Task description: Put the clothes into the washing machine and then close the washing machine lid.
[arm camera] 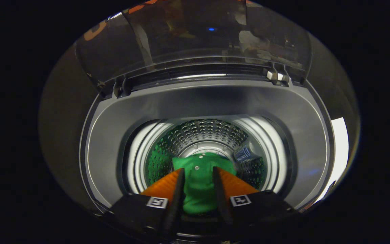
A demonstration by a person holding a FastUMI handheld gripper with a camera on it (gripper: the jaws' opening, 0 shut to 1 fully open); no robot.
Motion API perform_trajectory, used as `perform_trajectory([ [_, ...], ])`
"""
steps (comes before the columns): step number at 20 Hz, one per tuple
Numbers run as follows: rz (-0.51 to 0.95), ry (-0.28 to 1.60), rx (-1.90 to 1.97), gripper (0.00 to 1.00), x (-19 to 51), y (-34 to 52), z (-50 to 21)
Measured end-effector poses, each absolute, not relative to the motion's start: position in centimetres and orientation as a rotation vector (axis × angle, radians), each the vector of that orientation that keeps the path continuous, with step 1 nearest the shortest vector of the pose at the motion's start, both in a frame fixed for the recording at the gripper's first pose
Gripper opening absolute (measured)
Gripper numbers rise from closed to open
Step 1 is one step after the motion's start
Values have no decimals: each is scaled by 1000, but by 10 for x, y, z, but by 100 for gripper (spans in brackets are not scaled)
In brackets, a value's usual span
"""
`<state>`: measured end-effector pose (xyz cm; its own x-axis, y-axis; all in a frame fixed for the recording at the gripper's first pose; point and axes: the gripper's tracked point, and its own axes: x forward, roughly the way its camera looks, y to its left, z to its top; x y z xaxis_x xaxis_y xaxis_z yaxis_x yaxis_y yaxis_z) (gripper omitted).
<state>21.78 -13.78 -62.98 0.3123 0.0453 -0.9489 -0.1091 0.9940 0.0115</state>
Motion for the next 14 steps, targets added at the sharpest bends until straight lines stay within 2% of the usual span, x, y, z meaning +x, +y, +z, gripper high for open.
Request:
perform_trajectory([
  [4,94,1245,-44,100,212,-139,-624],
  [8,83,1143,-11,99,219,-141,-595],
  [14,93,854,51,99,267,-135,-481],
])
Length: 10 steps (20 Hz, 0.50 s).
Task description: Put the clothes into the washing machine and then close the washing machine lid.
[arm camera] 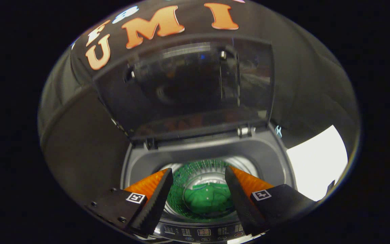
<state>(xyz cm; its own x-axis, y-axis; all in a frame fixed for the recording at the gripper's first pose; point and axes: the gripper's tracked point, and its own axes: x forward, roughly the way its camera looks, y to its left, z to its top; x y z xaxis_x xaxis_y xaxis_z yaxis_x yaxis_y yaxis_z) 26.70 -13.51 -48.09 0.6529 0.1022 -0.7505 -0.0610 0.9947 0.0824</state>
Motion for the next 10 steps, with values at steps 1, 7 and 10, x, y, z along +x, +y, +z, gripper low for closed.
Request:
perform_trajectory([
  [1,95,819,52,99,275,-133,-461],
  [7,147,647,21,98,296,-119,-353],
  [10,172,545,35,98,326,-103,-301],
])
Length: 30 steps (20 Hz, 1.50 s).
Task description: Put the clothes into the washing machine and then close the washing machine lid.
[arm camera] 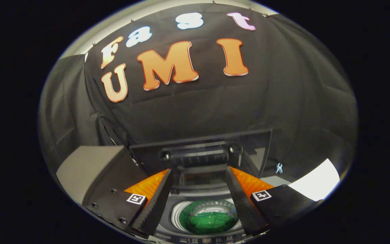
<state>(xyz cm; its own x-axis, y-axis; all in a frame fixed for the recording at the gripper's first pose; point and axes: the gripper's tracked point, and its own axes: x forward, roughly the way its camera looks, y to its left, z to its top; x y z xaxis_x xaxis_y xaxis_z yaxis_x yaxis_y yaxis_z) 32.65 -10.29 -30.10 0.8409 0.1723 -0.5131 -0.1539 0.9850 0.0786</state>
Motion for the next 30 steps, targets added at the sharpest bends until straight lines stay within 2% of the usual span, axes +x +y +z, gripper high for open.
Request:
perform_trajectory([
  [4,181,487,-3,98,375,-95,-266],
  [7,185,480,-60,98,418,-86,-269],
  [16,191,644,-131,99,475,-65,-352],
  [19,158,652,-93,100,485,-67,-362],
  [21,164,641,-105,97,480,-70,-364],
  [30,183,604,-93,98,443,-73,-353],
])
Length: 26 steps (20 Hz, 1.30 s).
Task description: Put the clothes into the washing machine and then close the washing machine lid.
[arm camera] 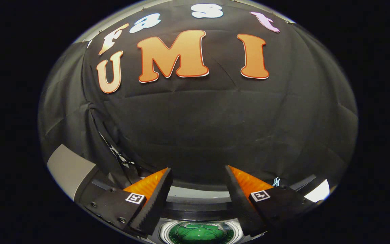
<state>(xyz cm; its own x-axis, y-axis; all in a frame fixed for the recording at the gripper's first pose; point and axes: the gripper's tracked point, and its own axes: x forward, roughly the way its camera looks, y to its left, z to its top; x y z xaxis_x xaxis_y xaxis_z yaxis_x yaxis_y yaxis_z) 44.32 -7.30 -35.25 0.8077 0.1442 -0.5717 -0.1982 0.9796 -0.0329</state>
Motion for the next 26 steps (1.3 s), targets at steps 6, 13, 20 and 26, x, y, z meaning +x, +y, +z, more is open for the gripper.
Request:
perform_trajectory([
  [6,177,574,-95,98,394,-82,-347],
  [13,172,589,-80,98,344,-88,-352],
  [20,163,617,-46,98,312,-91,-357],
  [26,174,611,-48,98,306,-84,-347],
])
